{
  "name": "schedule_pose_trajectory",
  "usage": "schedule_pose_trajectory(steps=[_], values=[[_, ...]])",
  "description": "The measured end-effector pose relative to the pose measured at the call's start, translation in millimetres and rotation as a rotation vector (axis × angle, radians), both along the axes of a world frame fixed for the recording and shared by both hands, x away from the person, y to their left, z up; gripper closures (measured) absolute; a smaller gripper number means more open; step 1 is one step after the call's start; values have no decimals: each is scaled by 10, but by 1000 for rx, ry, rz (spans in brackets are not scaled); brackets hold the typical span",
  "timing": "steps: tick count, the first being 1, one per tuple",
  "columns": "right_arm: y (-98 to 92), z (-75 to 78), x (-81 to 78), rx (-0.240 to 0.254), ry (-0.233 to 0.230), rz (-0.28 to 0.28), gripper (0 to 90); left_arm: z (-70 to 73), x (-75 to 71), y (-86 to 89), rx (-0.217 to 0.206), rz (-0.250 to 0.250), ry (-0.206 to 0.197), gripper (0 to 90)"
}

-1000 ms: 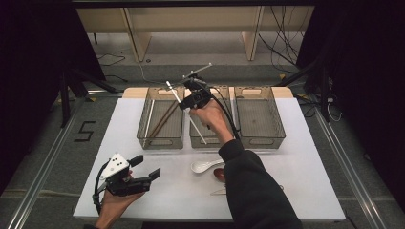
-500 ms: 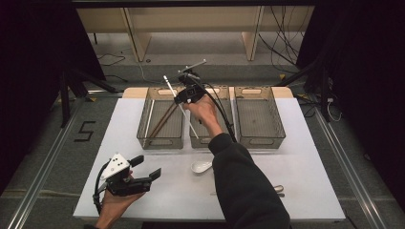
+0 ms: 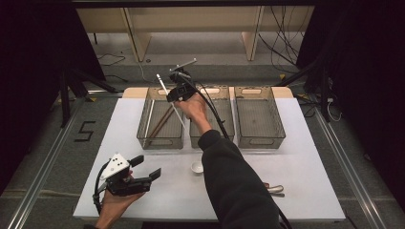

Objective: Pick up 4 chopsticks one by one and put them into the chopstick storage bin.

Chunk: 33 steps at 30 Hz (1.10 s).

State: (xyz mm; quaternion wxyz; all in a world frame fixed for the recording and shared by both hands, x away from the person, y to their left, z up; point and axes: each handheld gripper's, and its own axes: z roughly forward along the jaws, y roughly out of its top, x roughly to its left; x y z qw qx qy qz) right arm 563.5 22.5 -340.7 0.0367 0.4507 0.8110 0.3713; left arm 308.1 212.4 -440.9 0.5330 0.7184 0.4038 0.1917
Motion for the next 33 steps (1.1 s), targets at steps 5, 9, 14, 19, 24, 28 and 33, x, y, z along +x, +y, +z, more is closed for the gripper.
schedule_pose_trajectory(steps=[5,9,14,19,24,28,33], values=[[70,-58,29,10,7,8,847,0,0,1,-5,0,2,168],[118,-102,58,18,22,3,847,3,1,3,-1,-2,-2,168],[154,-146,93,15,24,2,847,4,0,2,-2,-1,-2,168],[180,-158,122,26,20,-6,846,5,0,1,-2,-3,-2,168],[215,-162,141,32,12,-16,847,6,-2,-1,-1,-3,-2,168],[244,-170,142,31,-1,-25,846,4,1,-1,-2,-4,-1,168],[253,-199,154,24,-6,-44,846,5,-2,-1,-3,-4,-1,168]])
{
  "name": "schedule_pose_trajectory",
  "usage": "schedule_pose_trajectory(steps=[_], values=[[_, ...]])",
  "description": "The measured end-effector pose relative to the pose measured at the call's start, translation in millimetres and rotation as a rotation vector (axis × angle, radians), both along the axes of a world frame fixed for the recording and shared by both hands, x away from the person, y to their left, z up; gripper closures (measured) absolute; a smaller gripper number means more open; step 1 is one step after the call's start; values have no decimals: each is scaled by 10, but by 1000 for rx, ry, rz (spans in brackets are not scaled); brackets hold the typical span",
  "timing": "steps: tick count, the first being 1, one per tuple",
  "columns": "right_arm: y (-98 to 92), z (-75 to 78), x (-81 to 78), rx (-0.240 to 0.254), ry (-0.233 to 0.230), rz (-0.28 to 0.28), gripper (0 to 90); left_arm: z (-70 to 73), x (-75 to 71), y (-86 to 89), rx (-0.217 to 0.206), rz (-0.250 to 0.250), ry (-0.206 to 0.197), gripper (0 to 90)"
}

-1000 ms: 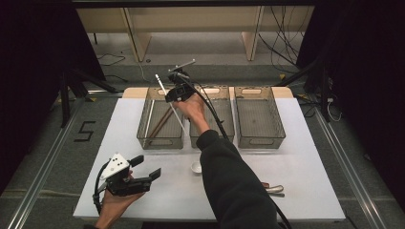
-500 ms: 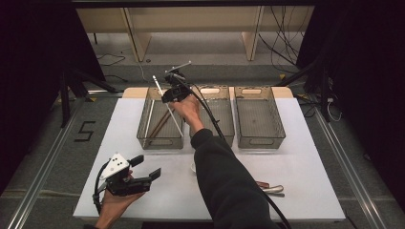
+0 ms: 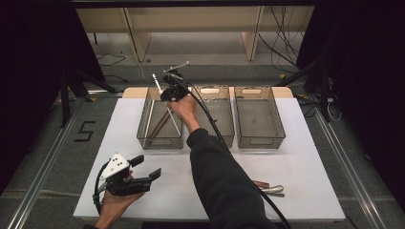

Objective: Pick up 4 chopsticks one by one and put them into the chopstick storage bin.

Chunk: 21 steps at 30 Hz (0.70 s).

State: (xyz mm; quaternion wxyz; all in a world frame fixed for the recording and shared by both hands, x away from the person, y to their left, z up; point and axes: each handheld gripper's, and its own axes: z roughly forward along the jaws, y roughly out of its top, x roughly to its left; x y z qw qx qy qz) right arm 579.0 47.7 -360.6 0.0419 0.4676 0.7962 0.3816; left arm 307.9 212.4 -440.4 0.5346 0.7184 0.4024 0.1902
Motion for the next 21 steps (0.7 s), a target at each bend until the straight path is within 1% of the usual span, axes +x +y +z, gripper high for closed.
schedule_pose_trajectory(steps=[5,8,13,15,18,21], values=[[16,-19,0,-1,-12,-2,847,2,-3,-1,0,-2,0,168],[22,-44,7,-4,-9,-6,847,3,-4,1,2,-3,1,168],[43,-78,3,-12,-24,-6,846,4,-4,1,1,-5,0,168],[48,-86,8,-3,-22,-7,846,4,-5,0,0,-4,1,168],[59,-96,3,-3,-29,-5,846,4,-5,-1,0,-4,1,168],[65,-115,4,-12,-27,-7,846,5,-7,-1,-2,-4,0,168]])
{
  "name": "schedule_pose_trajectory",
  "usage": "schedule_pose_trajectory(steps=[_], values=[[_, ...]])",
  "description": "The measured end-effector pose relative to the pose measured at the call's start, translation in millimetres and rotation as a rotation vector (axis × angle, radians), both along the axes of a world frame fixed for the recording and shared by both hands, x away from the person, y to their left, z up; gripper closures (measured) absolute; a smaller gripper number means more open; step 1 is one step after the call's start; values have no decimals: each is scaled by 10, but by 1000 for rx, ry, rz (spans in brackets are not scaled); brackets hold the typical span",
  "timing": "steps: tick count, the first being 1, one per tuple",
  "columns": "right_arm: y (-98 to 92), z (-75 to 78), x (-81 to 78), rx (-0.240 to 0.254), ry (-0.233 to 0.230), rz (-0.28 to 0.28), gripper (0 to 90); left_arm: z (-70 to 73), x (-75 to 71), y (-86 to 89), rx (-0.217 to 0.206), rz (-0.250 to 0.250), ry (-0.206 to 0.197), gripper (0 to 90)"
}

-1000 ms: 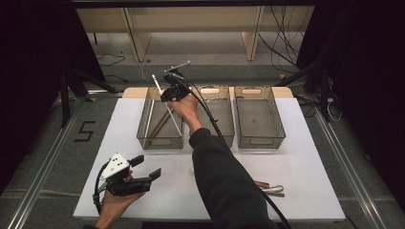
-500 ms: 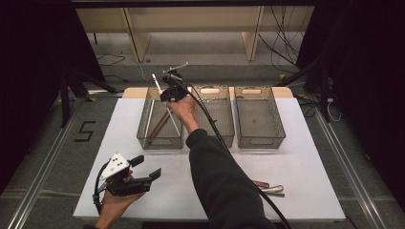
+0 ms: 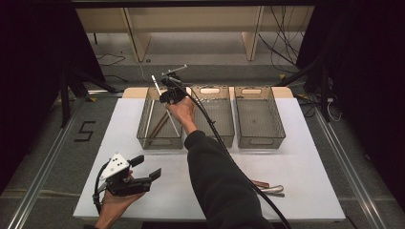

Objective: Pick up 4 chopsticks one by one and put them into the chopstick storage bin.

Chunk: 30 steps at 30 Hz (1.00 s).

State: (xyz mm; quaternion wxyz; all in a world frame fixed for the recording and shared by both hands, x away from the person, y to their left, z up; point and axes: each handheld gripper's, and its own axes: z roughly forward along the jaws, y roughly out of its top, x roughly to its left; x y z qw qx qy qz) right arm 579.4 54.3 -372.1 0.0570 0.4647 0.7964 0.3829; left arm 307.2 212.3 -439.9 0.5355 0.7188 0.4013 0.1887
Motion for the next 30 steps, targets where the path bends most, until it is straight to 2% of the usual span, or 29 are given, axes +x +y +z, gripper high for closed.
schedule_pose_trajectory(steps=[9,15,18,20,25,27,29,30], values=[[-20,-100,3,-4,15,-14,844,-2,1,-3,0,0,0,168],[-5,-115,-1,-18,5,-17,834,0,0,0,4,-3,0,168],[-4,-145,8,-35,30,-19,824,-1,3,-3,5,-3,1,168],[-2,-149,2,-31,28,-20,812,0,0,-6,5,-3,-1,167],[-7,-108,-9,-10,32,-17,730,0,0,-3,4,-3,0,167],[-22,-87,-12,-3,39,-7,641,-2,1,-3,6,-3,1,167],[-39,-59,-21,6,52,7,583,-3,3,-1,7,-3,1,167],[-50,-42,-28,2,44,17,565,-2,2,-1,6,-3,2,167]])
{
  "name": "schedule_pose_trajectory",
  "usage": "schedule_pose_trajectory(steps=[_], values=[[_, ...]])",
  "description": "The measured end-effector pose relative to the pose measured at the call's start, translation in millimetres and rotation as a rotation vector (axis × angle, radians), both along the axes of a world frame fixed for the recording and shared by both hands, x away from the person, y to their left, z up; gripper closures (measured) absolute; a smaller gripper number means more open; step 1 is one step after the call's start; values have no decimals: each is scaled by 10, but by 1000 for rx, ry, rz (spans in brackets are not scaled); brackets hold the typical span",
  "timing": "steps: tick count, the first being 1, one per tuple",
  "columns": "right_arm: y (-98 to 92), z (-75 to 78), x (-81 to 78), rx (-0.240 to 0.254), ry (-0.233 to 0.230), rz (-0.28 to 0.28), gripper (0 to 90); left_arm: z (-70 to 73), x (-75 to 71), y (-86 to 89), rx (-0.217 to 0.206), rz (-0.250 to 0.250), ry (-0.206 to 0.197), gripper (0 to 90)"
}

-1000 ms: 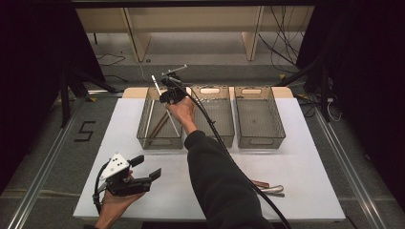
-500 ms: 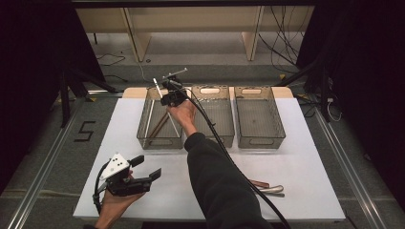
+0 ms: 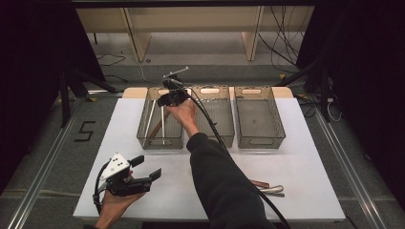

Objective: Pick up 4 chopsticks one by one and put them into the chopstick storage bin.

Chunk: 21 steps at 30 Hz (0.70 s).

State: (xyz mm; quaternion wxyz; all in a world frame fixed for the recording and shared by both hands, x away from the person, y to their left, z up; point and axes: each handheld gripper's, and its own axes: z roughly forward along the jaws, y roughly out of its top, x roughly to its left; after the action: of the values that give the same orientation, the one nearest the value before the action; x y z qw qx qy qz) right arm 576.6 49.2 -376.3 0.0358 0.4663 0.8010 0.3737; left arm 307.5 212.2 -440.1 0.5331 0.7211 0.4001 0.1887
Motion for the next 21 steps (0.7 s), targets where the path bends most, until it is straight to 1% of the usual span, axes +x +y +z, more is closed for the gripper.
schedule_pose_trajectory(steps=[1,3,4,6,7,8,13,18,21], values=[[-8,25,-12,0,-4,5,541,0,0,-1,0,0,0,167],[-27,76,-34,3,-2,40,474,-2,1,-1,2,0,0,167],[-41,103,-50,-5,-2,59,458,-3,3,-2,2,-2,1,167],[-82,160,-95,-32,-22,78,437,-4,4,-3,3,-2,0,166],[-114,186,-114,-25,-23,86,426,-4,4,-3,2,-1,2,166],[-149,213,-132,-18,-20,97,415,-5,3,-3,1,0,3,166],[-349,341,-243,-19,-30,133,361,-7,6,-1,1,2,4,166],[-585,463,-387,-13,-66,164,334,-10,8,1,3,3,5,166],[-733,521,-495,-16,-79,185,322,-11,9,-1,-1,5,6,166]])
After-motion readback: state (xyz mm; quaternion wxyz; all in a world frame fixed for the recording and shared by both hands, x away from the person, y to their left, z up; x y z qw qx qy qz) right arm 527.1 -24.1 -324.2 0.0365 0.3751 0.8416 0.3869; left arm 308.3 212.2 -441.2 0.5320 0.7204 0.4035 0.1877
